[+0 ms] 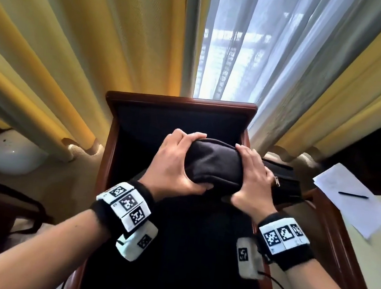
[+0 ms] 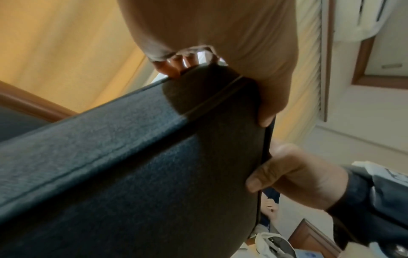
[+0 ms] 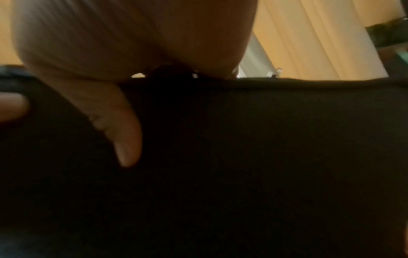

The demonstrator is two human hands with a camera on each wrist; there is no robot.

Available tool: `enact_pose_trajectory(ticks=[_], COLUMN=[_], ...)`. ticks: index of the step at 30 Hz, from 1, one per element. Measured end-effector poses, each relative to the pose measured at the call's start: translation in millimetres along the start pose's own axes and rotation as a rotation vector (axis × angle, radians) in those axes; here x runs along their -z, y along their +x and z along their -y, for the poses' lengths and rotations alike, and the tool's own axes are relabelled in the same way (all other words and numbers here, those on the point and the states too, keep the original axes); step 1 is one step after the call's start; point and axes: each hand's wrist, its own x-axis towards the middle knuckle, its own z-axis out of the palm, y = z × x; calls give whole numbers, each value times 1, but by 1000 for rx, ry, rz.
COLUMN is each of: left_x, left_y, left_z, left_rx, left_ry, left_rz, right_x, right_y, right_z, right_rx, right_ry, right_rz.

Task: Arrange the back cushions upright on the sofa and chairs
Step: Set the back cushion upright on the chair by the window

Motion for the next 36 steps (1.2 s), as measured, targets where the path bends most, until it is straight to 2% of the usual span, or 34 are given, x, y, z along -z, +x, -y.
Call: enact_pose_trajectory(ticks=[4,6,8,11,15,19,22,26,28,31,36], left_x=[-5,-8,-10,-13,-25,-43,-48,-47,-41,-12,49], left_y=[-10,-24,-38,-63,-87,-91,-73,-42,-23,5,30], left_z=[17,34,51,85,125,128,112,89,71,38,-5], left_rx=[-33,-9,34,175,382,364,396,272,209,108,-27], left_ry=[-41,-66,-79,-24,102,81,69,201,219,201,285], left_rz=[41,57,51,74,217,133,176,209,222,195,159], right_x=[3,0,-3,-12,-25,-26,-17,12,35,68,93], right_y=[3,6,9,10,-3,-17,-22,-19,-12,3,18], right_z=[26,40,51,63,64,47,32,8,-4,-20,-33], right_rx=[204,240,202,146,150,145,102,54,-22,-139,-143], right_ry=[-29,-73,-131,-151,-104,-48,-13,102,228,390,597], right_rz=[24,82,109,100,-5,-103,-145,-190,-203,-210,-271])
